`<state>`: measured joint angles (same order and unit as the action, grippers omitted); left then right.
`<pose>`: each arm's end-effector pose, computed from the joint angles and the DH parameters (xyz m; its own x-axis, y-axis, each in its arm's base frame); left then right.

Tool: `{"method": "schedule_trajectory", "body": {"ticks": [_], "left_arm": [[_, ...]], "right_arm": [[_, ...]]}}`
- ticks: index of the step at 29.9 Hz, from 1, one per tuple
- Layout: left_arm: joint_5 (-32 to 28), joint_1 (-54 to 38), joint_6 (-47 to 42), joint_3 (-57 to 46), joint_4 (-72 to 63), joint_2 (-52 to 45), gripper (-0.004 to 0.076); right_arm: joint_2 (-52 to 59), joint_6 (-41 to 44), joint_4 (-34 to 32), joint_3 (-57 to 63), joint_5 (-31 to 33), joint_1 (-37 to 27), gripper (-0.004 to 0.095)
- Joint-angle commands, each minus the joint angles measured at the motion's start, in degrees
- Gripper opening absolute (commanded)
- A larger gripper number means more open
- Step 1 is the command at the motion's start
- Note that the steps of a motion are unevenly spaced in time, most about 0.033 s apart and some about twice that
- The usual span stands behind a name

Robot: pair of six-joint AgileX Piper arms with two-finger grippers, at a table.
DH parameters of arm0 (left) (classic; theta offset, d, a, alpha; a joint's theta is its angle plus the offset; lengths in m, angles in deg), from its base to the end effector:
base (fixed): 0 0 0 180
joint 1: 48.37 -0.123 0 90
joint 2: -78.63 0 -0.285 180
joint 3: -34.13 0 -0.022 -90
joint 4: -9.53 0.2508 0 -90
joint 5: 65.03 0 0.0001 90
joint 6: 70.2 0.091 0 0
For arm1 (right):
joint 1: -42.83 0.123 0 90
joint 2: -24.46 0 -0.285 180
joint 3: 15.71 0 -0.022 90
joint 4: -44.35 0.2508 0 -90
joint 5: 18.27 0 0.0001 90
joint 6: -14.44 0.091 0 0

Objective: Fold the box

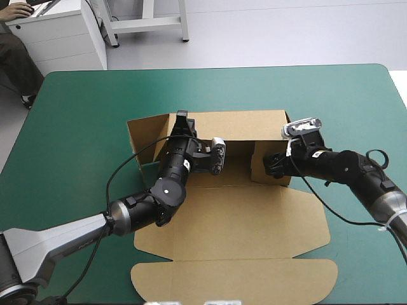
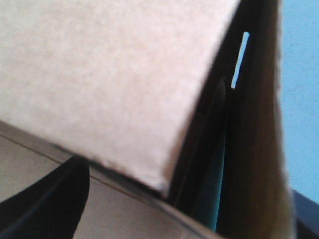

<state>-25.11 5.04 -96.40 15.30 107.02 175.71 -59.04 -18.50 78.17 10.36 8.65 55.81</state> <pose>0.2471 -0.2355 0.2924 0.1947 0.9789 -0.0615 0.2669 0.0074 0.9637 0.2641 0.0845 0.2834 -0.6426 -0.1843 -0.7437 -0.4223 0.8951 0.1431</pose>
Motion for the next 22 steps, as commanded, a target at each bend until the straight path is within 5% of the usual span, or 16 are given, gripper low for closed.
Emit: {"method": "schedule_trajectory", "body": {"ticks": [1, 8, 11, 17, 22], "left_arm": [[2.40, 0.07, -0.37, 1.53, 3.38, -2.03, -0.0010], [2.51, 0.07, -0.37, 1.53, 3.38, -2.03, -0.0010], [2.51, 0.07, -0.37, 1.53, 3.38, -2.03, -0.0010], [2.51, 0.07, -0.37, 1.53, 3.38, -2.03, -0.0010], [2.51, 0.07, -0.47, 1.53, 3.38, -2.03, -0.0010]], "right_arm": [[1.82, 0.38, 0.96, 2.37, -7.39, 1.71, 0.0696], [1.82, 0.65, 1.46, 8.23, -23.36, 7.58, 0.0667], [1.82, 0.65, 1.64, 8.23, -25.87, 8.76, 0.0519], [1.82, -0.44, 1.64, 8.23, -27.22, 9.11, 0.0020], [1.82, -0.53, 1.40, 8.23, -28.33, 9.11, -0.0011]]}}
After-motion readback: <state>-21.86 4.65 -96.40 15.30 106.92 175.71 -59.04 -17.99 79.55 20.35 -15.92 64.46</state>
